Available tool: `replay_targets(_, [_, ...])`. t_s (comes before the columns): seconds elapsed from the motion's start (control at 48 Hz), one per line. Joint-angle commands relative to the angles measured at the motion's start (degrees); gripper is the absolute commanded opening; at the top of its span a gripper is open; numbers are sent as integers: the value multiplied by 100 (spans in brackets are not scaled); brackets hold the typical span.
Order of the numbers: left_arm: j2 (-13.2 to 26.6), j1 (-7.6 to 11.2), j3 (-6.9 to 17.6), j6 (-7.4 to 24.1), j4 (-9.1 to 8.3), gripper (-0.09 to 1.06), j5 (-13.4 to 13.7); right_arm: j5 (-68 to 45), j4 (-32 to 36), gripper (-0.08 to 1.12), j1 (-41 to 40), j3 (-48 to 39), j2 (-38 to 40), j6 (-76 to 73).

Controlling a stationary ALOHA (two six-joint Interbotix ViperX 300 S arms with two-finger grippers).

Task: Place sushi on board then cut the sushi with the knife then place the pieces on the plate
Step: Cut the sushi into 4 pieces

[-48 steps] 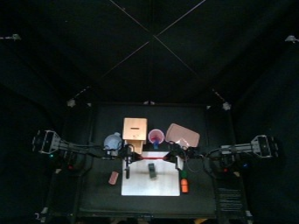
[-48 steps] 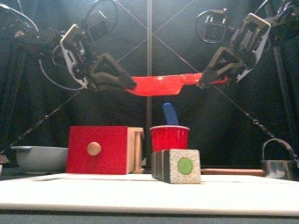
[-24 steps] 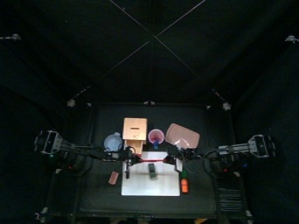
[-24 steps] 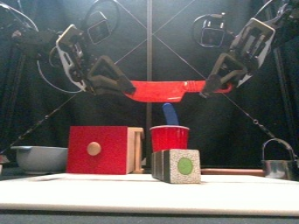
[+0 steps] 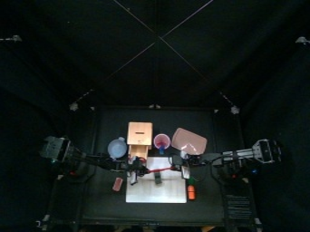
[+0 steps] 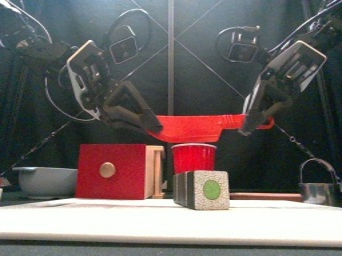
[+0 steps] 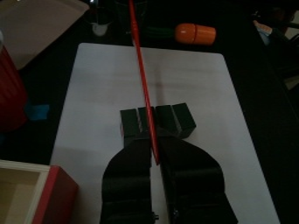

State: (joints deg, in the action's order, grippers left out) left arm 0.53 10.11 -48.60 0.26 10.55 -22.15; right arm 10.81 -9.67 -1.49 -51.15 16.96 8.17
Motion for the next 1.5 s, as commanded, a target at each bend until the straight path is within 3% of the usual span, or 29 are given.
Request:
replay_targets(0.021, [97, 176, 229, 9, 9, 35, -18, -18, 123, 43, -149, 105, -9, 9])
replay_targets(0.458, [510, 167, 457, 35, 105, 35, 316, -18, 431, 43, -149, 123, -211, 9])
replay_targets(0.667, [527, 70, 422, 44, 105, 35, 360, -18, 422, 43, -88, 141, -220, 9])
replay_targets(0.938, [422, -70, 439, 158, 18, 35, 624, -18, 369, 43, -79, 123, -360, 0])
replay_targets(1.5, [281, 18, 448, 202, 88, 35, 738, -18, 167, 43, -26, 158, -492, 0])
